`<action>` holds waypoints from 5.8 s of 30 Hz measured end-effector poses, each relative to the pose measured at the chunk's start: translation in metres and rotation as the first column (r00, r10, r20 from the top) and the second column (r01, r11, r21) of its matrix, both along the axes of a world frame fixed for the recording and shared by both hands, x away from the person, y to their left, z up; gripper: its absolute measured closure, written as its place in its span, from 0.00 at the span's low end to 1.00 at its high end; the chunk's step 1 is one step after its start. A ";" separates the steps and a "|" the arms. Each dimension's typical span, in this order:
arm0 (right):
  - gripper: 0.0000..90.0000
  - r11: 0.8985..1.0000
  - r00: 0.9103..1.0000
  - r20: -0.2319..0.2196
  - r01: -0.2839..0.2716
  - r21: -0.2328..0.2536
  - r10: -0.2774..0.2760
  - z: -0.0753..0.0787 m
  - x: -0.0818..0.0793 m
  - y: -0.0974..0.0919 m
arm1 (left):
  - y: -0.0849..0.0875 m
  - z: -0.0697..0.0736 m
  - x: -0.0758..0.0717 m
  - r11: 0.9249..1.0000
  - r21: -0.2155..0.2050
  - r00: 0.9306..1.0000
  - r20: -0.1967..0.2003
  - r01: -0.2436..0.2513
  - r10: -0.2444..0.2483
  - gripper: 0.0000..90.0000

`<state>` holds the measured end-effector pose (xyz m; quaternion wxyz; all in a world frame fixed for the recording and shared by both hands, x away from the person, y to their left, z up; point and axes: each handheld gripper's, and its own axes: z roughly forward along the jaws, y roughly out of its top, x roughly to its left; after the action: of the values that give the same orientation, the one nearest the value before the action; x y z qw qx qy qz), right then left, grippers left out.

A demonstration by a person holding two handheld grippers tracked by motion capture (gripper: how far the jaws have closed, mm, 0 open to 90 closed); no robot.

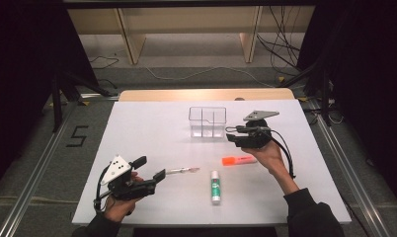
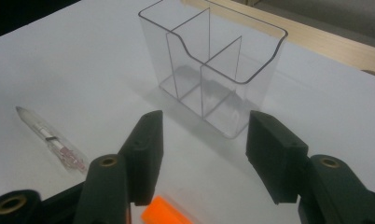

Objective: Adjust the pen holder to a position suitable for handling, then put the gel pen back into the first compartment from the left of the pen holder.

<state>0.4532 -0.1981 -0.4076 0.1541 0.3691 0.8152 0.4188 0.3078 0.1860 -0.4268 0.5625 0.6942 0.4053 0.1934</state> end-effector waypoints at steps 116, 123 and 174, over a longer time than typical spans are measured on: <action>0.39 0.993 0.995 -0.015 -0.096 0.061 0.097 -0.010 -0.073 -0.006 | -0.077 -0.033 0.119 0.589 0.595 0.813 -0.545 0.546 -0.204 0.60; 0.39 0.993 0.994 -0.022 -0.103 0.054 0.104 -0.011 -0.073 -0.005 | -0.080 -0.036 0.120 0.566 0.601 0.802 -0.562 0.564 -0.203 0.67; 0.33 0.971 0.961 0.142 -0.234 -0.053 0.239 -0.005 -0.097 0.026 | -0.105 0.021 0.107 0.532 0.510 0.715 -0.628 0.676 -0.307 0.88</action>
<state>0.3563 -0.1725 -0.4128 0.1691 0.2343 0.8472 0.4458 0.4152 0.0811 -0.4060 0.1656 0.9659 0.1986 -0.0110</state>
